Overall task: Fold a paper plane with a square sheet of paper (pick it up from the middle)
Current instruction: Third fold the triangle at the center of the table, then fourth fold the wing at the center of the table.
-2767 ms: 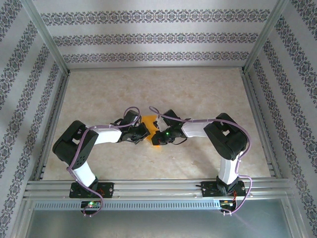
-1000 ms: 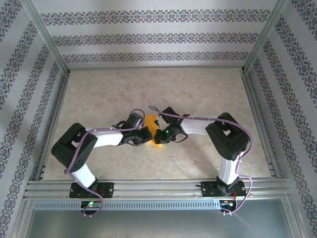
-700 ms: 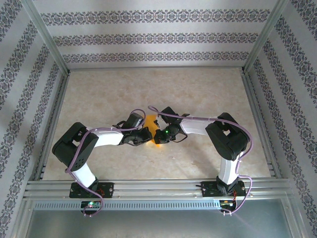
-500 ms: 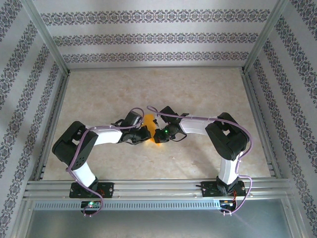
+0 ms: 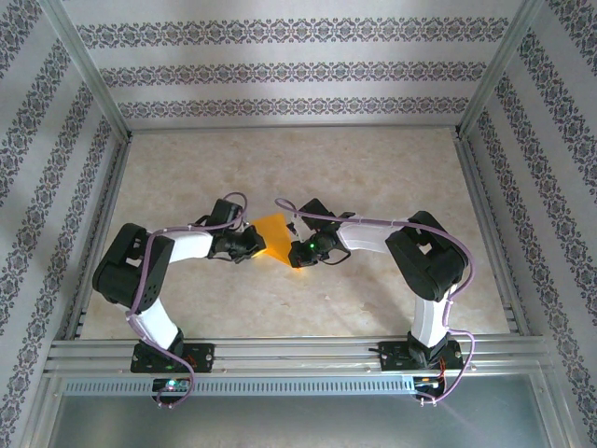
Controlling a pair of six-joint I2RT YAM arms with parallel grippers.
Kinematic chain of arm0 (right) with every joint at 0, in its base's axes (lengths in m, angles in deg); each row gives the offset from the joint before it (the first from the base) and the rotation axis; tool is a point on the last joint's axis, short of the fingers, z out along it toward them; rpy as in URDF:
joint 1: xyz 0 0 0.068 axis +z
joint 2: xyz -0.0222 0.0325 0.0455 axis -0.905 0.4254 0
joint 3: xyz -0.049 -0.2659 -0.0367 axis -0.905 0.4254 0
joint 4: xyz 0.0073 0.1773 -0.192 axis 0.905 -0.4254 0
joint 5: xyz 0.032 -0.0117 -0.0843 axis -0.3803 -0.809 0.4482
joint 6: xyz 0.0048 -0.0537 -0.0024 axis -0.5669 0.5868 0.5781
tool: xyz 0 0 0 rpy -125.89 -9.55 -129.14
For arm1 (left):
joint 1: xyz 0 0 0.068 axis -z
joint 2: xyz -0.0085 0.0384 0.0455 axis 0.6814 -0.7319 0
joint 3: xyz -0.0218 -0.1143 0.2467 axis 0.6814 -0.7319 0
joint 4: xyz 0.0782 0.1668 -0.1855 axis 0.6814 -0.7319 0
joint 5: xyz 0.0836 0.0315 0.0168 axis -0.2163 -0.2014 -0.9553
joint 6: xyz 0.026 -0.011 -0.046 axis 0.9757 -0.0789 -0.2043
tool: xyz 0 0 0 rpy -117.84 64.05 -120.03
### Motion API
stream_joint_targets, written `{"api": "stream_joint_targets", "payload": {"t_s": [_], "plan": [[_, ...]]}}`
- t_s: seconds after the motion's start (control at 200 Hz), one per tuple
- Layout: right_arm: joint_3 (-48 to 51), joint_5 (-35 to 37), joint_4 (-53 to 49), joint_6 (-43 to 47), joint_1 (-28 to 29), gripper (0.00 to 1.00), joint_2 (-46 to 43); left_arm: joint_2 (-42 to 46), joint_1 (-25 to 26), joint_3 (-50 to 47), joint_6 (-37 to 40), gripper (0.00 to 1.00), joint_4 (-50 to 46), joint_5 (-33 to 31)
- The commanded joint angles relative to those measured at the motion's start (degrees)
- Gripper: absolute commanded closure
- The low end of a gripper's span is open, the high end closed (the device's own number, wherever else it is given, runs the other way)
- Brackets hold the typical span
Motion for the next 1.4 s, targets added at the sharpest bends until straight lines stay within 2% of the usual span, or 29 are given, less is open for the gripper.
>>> {"api": "stream_joint_targets", "payload": {"t_s": [0.0, 0.24, 0.4, 0.46, 0.555, 0.66, 0.774, 0.904, 1.094, 1.394], "plan": [[3.83, 8.12, -9.33, 0.64, -0.96, 0.96, 3.28, 1.45, -4.56, -1.73, 4.75, 0.91, -7.54, -8.77], [2.76, 4.62, -7.14, 0.85, -1.42, 0.95, 1.64, 8.79, -6.66, -0.89, 6.47, 0.89, -8.93, -7.49], [0.96, -3.87, -0.98, -2.28, -3.08, 0.91, -4.15, 14.77, -6.18, -1.94, 1.93, 0.84, -3.94, -2.46], [0.57, -5.67, 2.56, -4.68, -3.70, 0.87, -7.08, 16.06, -5.63, -2.95, -0.52, 0.83, -1.67, -1.47], [0.66, -2.88, 5.64, -8.89, -4.11, 0.76, -10.77, 16.67, -3.80, -4.36, -3.90, 0.79, 1.33, -0.98], [1.11, 1.82, 6.71, -13.18, -3.71, 0.73, -11.60, 15.86, -1.40, -6.20, -7.59, 0.70, 5.52, -1.21], [0.93, 3.18, 7.36, -15.45, -1.90, 0.71, -10.40, 13.46, 0.78, -7.61, -10.72, 0.60, 9.79, -1.20], [0.00, 3.95, 7.26, -15.75, 0.04, 0.68, -7.44, 10.21, 2.55, -8.65, -13.73, 0.57, 15.14, -0.79], [-1.91, 6.28, 7.67, -16.28, -0.48, 0.65, -2.82, 6.77, 3.18, -8.92, -16.19, 0.55, 19.12, -0.33], [-2.16, 5.43, 8.04, -17.24, -1.88, 0.65, 1.19, 6.91, 3.20, -9.19, -16.63, 0.54, 15.58, -3.30]]}}
